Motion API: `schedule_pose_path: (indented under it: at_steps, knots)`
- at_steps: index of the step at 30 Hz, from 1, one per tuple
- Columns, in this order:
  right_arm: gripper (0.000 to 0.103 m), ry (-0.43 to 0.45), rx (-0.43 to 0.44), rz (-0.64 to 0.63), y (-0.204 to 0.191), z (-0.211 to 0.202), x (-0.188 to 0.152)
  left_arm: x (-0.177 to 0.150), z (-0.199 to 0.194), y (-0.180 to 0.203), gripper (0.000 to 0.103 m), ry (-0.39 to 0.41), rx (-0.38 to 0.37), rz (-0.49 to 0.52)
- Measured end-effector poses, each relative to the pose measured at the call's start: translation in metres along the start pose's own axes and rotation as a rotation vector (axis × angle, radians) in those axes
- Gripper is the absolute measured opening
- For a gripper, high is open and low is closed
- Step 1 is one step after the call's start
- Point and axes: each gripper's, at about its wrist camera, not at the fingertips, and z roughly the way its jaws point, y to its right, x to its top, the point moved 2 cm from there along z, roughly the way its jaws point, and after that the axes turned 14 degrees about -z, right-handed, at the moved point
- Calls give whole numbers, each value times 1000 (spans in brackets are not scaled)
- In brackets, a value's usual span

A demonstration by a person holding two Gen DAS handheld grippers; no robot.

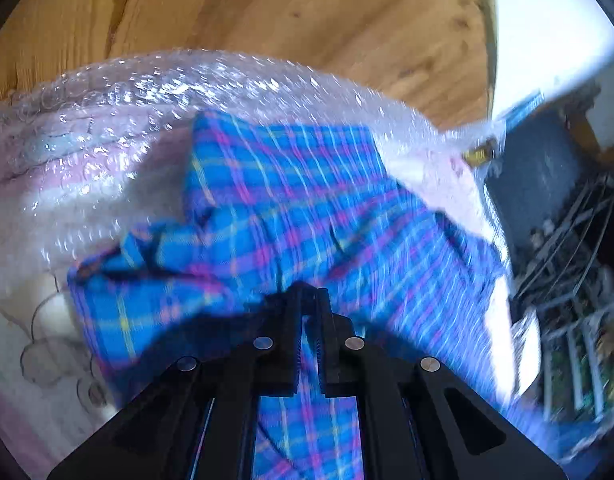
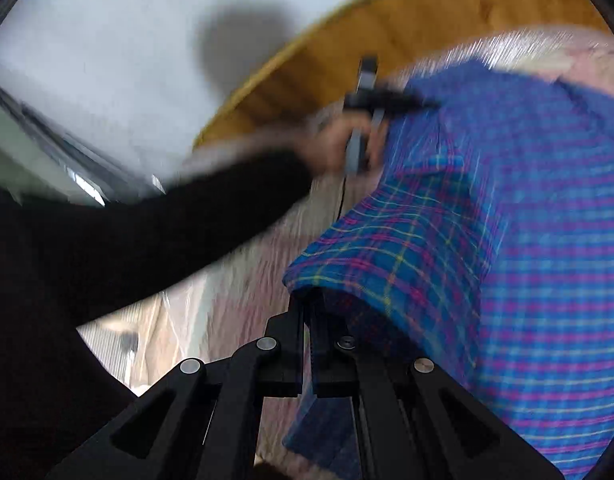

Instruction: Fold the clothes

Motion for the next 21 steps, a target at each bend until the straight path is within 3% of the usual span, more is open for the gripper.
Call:
schedule_pose_path:
  at_steps: [4, 9, 12, 16, 21]
  knots:
    - [1, -131, 31, 1, 2, 51, -32, 1, -1, -4, 6, -9, -43, -50]
    - [1, -199, 19, -13, 0, 77, -52, 1, -33, -24, 7, 80, -155, -160]
    - [1, -214, 26, -55, -13, 79, -54, -1, -28, -32, 8, 92, -198, -213]
    - [1, -282, 18, -74, -18, 93, -64, 11, -16, -38, 8, 86, -194, -267]
    - [1, -401, -55, -33, 7, 126, -97, 26, -16, -37, 8, 108, -142, -254]
